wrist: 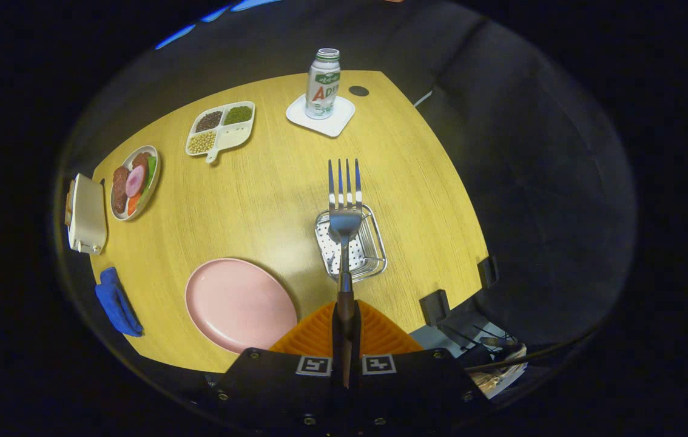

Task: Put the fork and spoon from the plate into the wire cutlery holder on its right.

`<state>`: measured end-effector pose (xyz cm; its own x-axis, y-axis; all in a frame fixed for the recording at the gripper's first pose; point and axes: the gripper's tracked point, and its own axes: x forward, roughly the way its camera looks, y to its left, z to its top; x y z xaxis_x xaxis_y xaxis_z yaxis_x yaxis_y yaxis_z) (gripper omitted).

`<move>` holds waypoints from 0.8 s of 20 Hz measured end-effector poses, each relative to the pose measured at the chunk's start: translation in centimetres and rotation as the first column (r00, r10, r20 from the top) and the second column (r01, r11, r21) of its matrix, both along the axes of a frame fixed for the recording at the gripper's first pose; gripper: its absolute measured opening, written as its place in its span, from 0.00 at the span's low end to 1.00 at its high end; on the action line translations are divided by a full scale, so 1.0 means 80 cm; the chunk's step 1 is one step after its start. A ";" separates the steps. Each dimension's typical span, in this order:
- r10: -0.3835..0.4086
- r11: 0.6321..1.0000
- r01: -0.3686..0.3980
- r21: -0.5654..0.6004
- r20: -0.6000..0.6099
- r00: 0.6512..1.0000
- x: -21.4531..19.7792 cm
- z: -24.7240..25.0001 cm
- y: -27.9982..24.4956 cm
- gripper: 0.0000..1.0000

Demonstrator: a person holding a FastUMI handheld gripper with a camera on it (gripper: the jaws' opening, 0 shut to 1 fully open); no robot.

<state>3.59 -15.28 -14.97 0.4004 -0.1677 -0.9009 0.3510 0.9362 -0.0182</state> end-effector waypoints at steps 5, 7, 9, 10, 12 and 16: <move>-0.027 0.999 0.028 0.022 -0.052 0.998 -0.008 -0.018 -0.027 0.04; -0.027 0.999 0.030 0.038 -0.076 0.997 -0.009 -0.029 -0.031 0.04; -0.025 0.997 0.032 0.064 -0.099 0.995 -0.010 -0.041 -0.032 0.04; -0.018 0.997 0.026 0.066 -0.113 0.993 -0.013 -0.046 -0.034 0.04; -0.003 0.998 0.012 0.066 -0.141 0.990 -0.017 -0.058 -0.036 0.04; 0.035 0.996 -0.021 0.086 -0.165 0.986 -0.016 -0.071 -0.030 0.04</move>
<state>2.31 -17.65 -20.65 0.2472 -0.0800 -0.9657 0.3228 0.9464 0.0042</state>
